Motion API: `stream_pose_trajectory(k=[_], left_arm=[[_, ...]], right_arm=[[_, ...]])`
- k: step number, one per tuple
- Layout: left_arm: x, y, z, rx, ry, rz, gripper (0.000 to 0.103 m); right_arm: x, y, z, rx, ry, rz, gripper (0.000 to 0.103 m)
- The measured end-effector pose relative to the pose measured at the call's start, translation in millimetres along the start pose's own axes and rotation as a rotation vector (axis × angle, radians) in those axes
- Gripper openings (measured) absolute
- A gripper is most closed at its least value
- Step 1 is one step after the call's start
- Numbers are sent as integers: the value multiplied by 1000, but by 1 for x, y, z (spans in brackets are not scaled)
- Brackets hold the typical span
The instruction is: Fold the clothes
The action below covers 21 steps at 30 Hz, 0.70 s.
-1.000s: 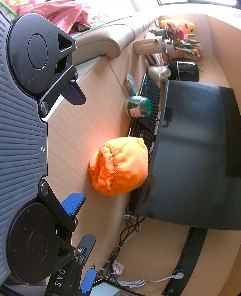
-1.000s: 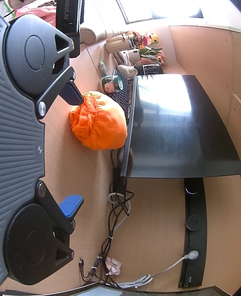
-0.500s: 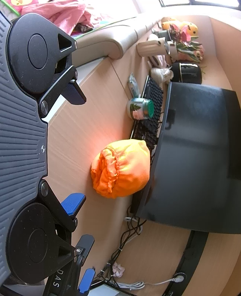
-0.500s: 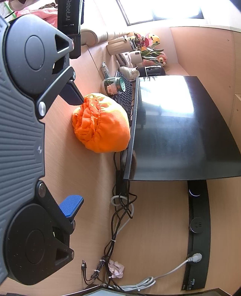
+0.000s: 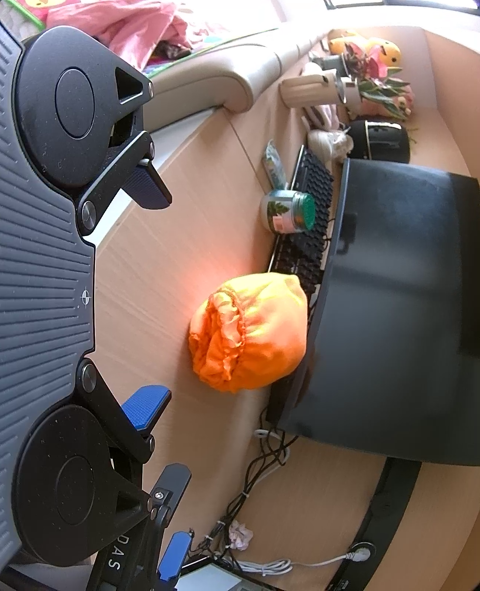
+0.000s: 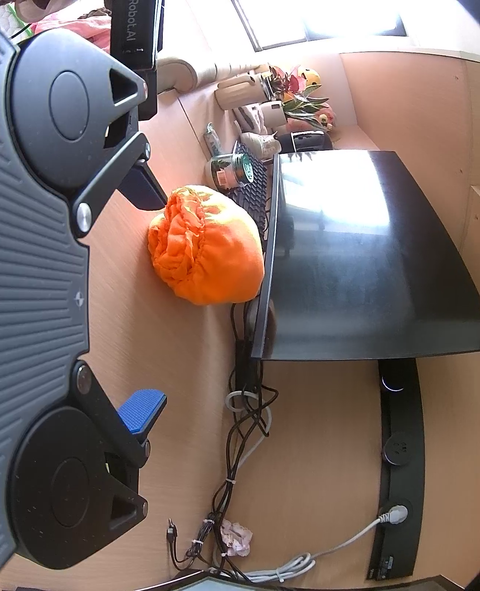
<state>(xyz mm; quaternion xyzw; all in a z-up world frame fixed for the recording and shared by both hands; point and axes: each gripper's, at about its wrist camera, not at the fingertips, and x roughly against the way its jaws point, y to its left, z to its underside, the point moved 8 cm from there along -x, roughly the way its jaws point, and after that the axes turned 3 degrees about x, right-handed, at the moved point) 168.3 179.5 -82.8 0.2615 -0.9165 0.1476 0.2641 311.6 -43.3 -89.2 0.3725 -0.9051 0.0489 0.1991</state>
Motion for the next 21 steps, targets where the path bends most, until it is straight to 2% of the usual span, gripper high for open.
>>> stream_pose_trajectory(k=[10, 16, 19, 21], left_arm=[[-1, 3, 0, 15, 10, -7, 103], [-1, 3, -8, 8, -13, -5, 103], [-7, 6, -17, 27, -17, 13, 103], [-19, 18, -31, 81, -17, 12, 103]], right_arm=[[-1, 1, 0, -1, 1, 1, 103], [-1, 2, -6, 8, 4, 9, 103], [-3, 2, -12, 8, 19, 13, 103], [-3, 3, -21, 12, 21, 18, 103]])
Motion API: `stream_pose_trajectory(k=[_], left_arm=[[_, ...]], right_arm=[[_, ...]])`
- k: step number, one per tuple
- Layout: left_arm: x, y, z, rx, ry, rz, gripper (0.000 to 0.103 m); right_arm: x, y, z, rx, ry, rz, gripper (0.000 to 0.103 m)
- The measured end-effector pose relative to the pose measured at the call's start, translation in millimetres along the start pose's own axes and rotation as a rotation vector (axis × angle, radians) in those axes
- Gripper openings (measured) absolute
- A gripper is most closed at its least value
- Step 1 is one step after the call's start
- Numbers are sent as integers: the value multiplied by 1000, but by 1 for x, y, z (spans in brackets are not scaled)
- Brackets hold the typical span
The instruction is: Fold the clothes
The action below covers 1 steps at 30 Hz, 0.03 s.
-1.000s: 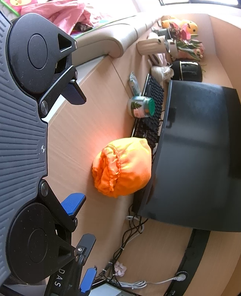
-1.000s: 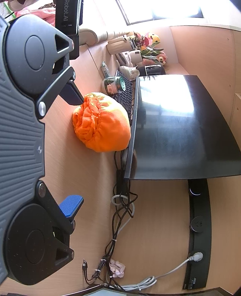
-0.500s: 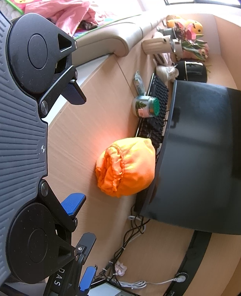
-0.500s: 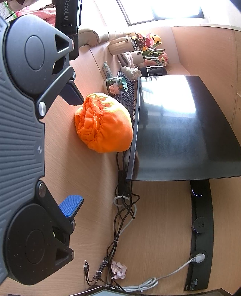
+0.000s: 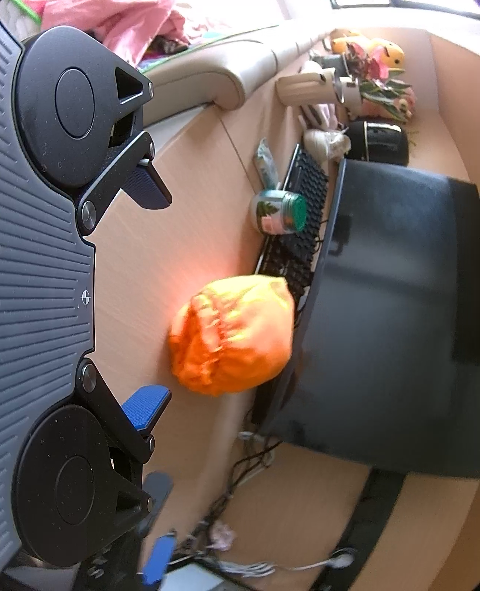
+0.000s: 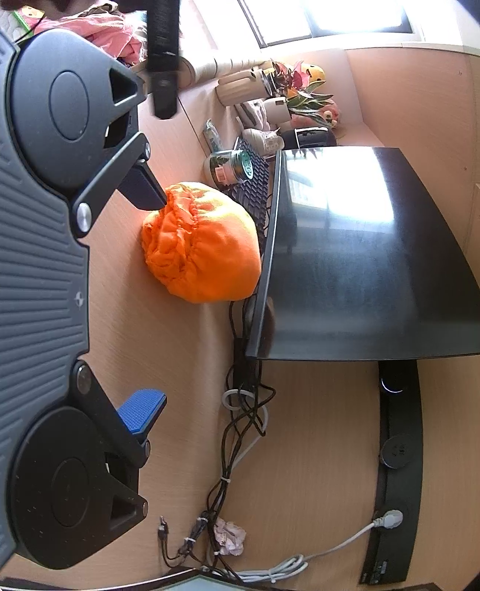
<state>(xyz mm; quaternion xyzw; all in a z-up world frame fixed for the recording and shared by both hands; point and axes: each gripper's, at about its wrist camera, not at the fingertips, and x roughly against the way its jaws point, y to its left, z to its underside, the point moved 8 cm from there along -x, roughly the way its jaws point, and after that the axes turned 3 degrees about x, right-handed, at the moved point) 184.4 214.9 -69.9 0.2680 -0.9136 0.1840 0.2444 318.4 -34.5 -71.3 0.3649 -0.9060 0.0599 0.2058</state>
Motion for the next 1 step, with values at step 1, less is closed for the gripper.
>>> stream_pose_trajectory(k=[1], left_arm=[[-6, 6, -8, 30, 0, -2, 103]], right_arm=[[1, 1, -8, 9, -5, 4, 103]])
